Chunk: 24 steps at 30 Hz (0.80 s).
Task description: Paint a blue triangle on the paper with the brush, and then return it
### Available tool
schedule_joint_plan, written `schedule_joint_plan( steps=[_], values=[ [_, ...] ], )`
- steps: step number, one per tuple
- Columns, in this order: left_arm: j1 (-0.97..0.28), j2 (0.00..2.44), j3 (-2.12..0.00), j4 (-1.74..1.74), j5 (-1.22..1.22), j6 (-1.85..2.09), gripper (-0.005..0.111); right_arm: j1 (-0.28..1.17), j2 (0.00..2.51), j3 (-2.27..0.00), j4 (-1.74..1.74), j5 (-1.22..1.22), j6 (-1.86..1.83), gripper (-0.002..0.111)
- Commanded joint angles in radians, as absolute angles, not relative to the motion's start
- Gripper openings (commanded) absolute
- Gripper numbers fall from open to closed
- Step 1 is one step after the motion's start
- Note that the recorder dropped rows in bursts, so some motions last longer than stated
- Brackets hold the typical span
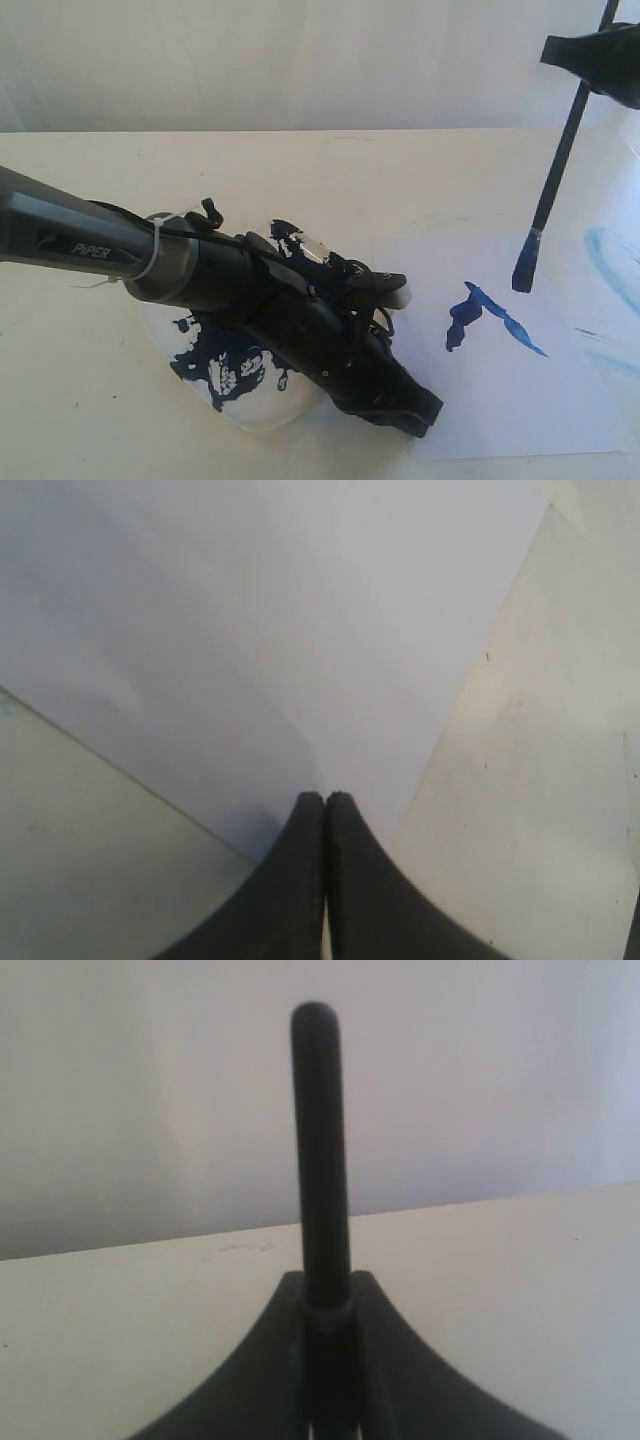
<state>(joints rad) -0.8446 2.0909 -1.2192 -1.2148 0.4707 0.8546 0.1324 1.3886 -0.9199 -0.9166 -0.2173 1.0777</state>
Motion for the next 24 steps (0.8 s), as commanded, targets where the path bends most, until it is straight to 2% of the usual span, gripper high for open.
schedule_joint_plan(
  steps=[1, 6, 11, 17, 24],
  values=[
    [-0.85, 2.118, -1.206, -1.209, 0.497, 0.836, 0.0, 0.118, 1.382, -0.932, -0.916, -0.338, 1.077, 0.0],
    [-0.85, 2.118, -1.206, -1.209, 0.502, 0.836, 0.0, 0.079, 1.418, -0.986, -1.021, -0.471, 1.198, 0.0],
    [-0.85, 2.118, -1.206, -1.209, 0.504, 0.836, 0.0, -0.007, 1.518, -1.076, -1.329, -0.79, 1.53, 0.0],
    [-0.85, 2.118, -1.206, -1.209, 0.506, 0.836, 0.0, -0.073, 1.592, -1.107, -1.365, -1.024, 1.551, 0.0],
    [-0.85, 2.118, -1.206, -1.209, 0.499, 0.836, 0.0, -0.073, 1.591, -1.089, -1.471, -0.966, 1.528, 0.0]
  ],
)
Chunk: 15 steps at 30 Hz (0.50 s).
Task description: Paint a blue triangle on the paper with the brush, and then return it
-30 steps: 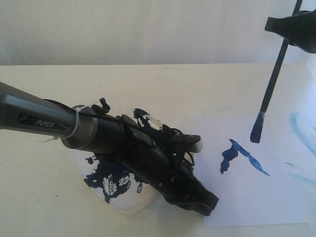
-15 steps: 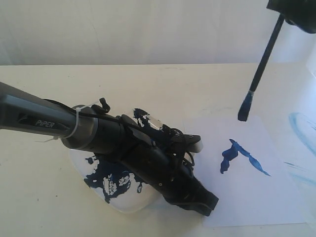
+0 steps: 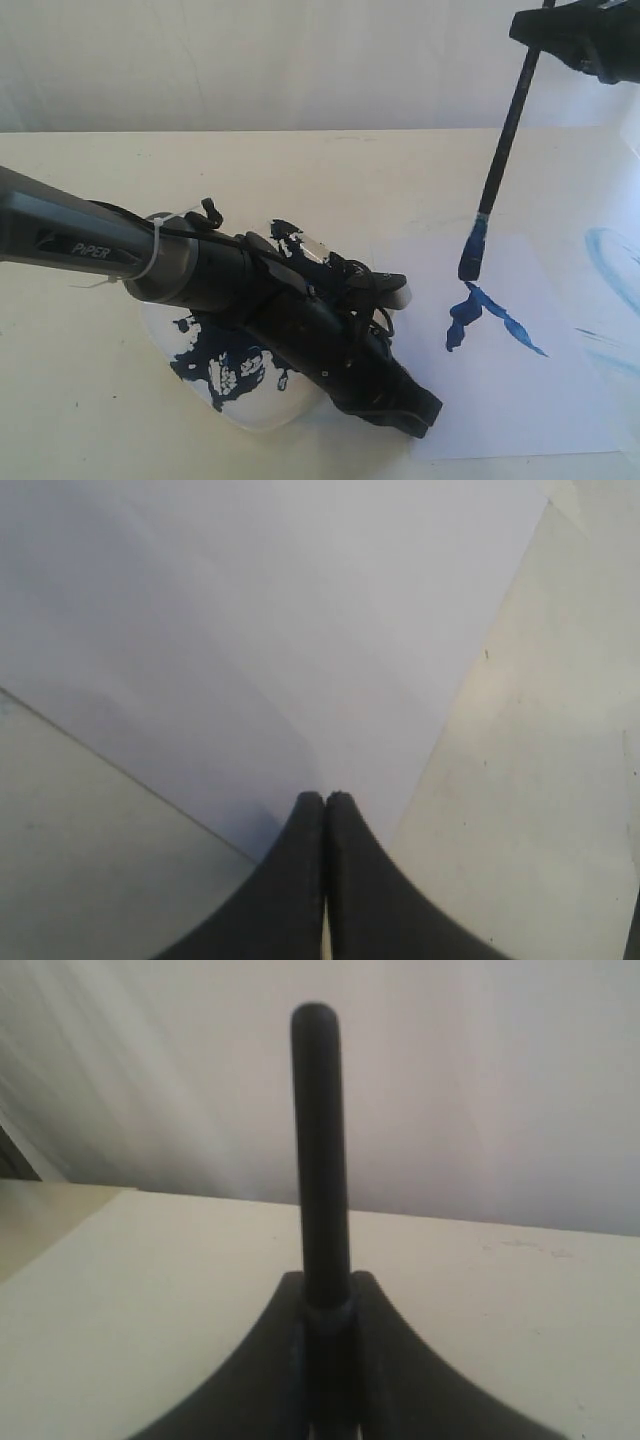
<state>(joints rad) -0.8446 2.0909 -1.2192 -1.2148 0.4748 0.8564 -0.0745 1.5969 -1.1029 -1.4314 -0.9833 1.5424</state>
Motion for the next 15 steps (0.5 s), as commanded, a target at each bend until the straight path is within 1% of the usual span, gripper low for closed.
schedule_joint_plan(
  steps=[1, 10, 15],
  values=[
    [-0.85, 2.118, -1.206, -1.209, 0.499, 0.836, 0.0, -0.07, 1.586, -1.083, -1.471, -0.956, 1.514, 0.0],
    [-0.85, 2.118, -1.206, -1.209, 0.492, 0.836, 0.0, -0.008, 1.478, -0.969, -1.459, -0.781, 1.466, 0.0],
    [-0.85, 2.118, -1.206, -1.209, 0.492, 0.836, 0.0, 0.063, 1.39, -0.845, -1.295, -0.606, 1.301, 0.0]
  ],
)
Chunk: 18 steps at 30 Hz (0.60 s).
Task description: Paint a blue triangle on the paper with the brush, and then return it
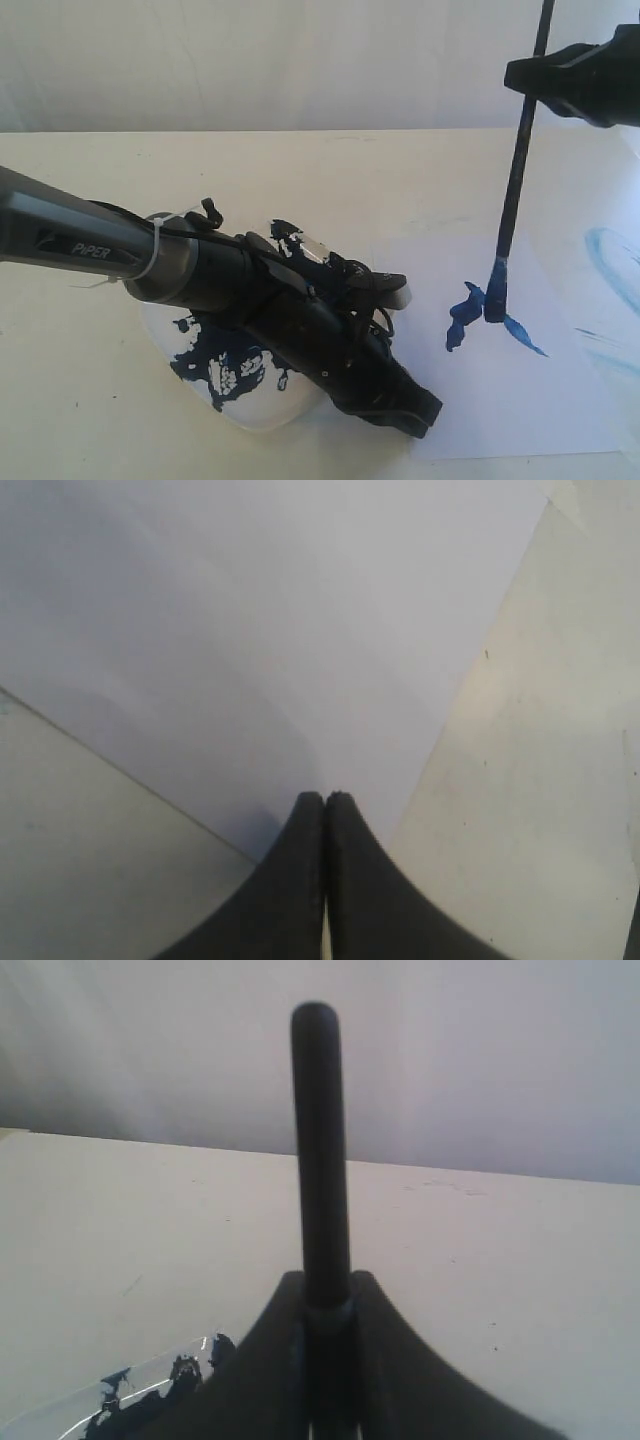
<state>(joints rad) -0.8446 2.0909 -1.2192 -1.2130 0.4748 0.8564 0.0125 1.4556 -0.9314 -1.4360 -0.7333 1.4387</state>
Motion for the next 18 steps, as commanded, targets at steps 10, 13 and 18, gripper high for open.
schedule_joint_plan(
  steps=[10, 13, 18],
  values=[
    [-0.85, 2.118, -1.206, -1.209, 0.499, 0.836, 0.0, 0.206, 1.409, -0.754, -0.984, -0.572, 0.99, 0.0],
    [-0.85, 2.118, -1.206, -1.209, 0.499, 0.836, 0.0, 0.218, 1.429, -0.754, -0.984, -0.606, 0.956, 0.0],
    [-0.85, 2.118, -1.206, -1.209, 0.499, 0.836, 0.0, 0.22, 1.448, -0.754, -0.989, -0.643, 0.914, 0.0]
  ],
)
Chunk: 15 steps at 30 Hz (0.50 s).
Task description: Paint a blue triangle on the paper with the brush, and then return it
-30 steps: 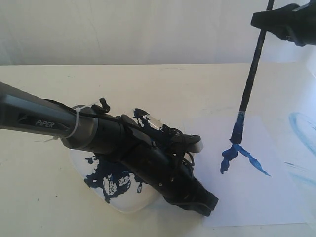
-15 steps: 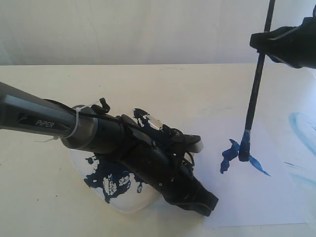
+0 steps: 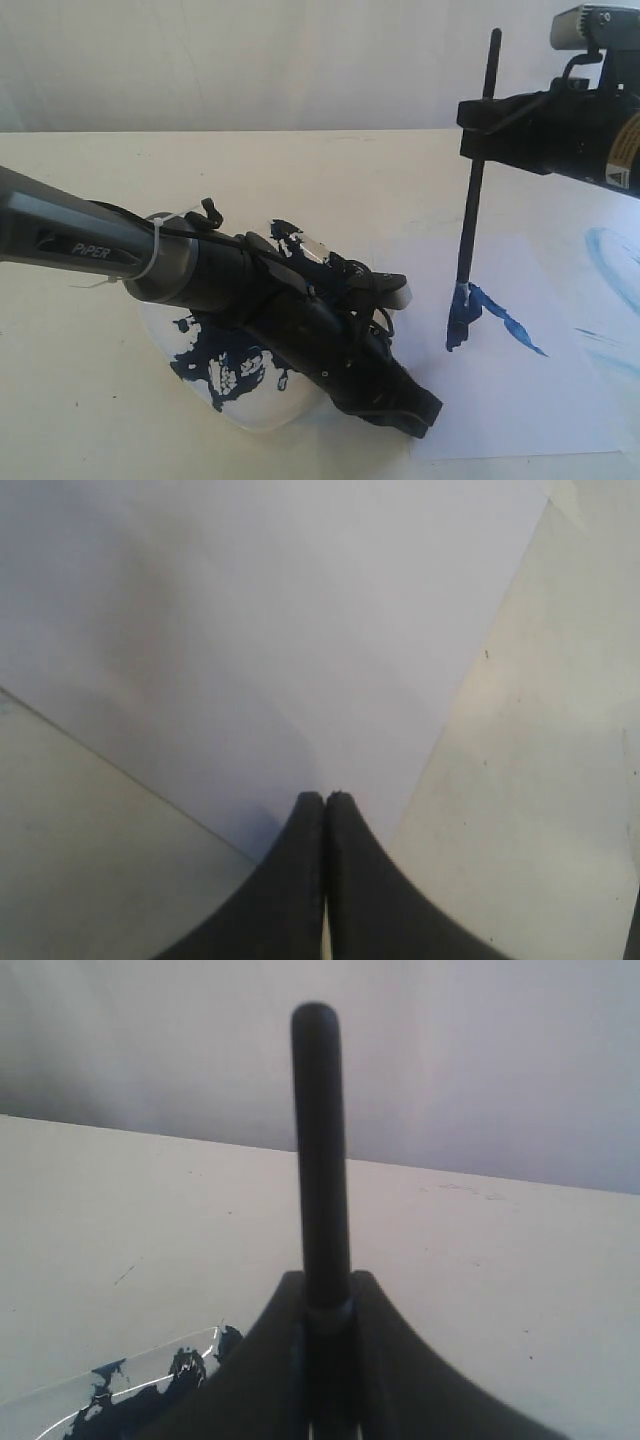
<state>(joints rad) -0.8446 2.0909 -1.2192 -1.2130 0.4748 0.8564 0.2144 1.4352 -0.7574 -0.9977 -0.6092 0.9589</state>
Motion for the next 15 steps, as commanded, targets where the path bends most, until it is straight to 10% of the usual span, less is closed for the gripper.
schedule_joint_plan(
  steps=[1, 15],
  values=[
    [-0.85, 2.118, -1.206, -1.209, 0.497, 0.836, 0.0, 0.22, 1.455, -0.754, -0.991, -0.643, 0.909, 0.0],
    [-0.85, 2.118, -1.206, -1.209, 0.497, 0.836, 0.0, 0.22, 1.477, -0.754, -0.991, -0.671, 0.893, 0.0]
  ],
)
